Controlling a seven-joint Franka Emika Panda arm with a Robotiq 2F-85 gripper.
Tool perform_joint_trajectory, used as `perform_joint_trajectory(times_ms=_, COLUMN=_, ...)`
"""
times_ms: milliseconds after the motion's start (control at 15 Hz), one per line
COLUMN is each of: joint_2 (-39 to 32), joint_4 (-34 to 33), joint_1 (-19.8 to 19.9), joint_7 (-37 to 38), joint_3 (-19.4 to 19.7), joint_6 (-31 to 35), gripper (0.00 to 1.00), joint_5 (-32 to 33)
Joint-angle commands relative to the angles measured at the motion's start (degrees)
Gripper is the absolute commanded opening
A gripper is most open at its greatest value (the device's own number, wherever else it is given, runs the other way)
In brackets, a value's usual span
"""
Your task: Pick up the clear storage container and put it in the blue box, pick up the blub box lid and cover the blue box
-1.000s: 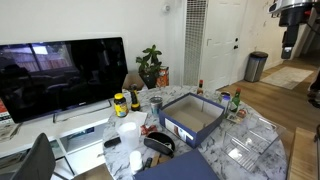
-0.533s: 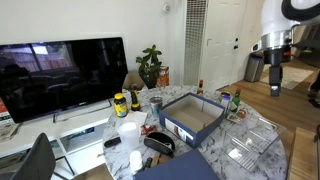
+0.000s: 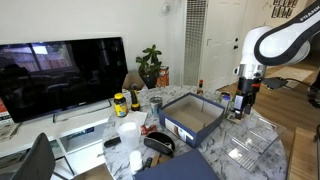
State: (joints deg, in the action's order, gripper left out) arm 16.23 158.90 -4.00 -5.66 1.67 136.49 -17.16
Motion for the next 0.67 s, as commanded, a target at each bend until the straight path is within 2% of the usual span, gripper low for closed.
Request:
perform_joint_trajectory(times_ms=0, joint_2=-1.1, joint_4=-0.3, joint_1=0.0, joint_7=0.0, joint_3=-0.2, joint_6=0.4, gripper=1.0, joint_5=-0.2)
perform_joint_trajectory(times_ms=267, joint_2=-2.7, joint_4=-0.7, joint_1=0.0, joint_7=1.1, joint_3=-0.8, joint_6=1.6, gripper=1.0, joint_5=0.5)
perform_joint_trajectory(times_ms=600, joint_2=-11.3, joint_4=-1.0, joint_1=-0.7, joint_7=2.7, joint_3=-3.2, joint_6=8.6, gripper=1.0, joint_5=1.6)
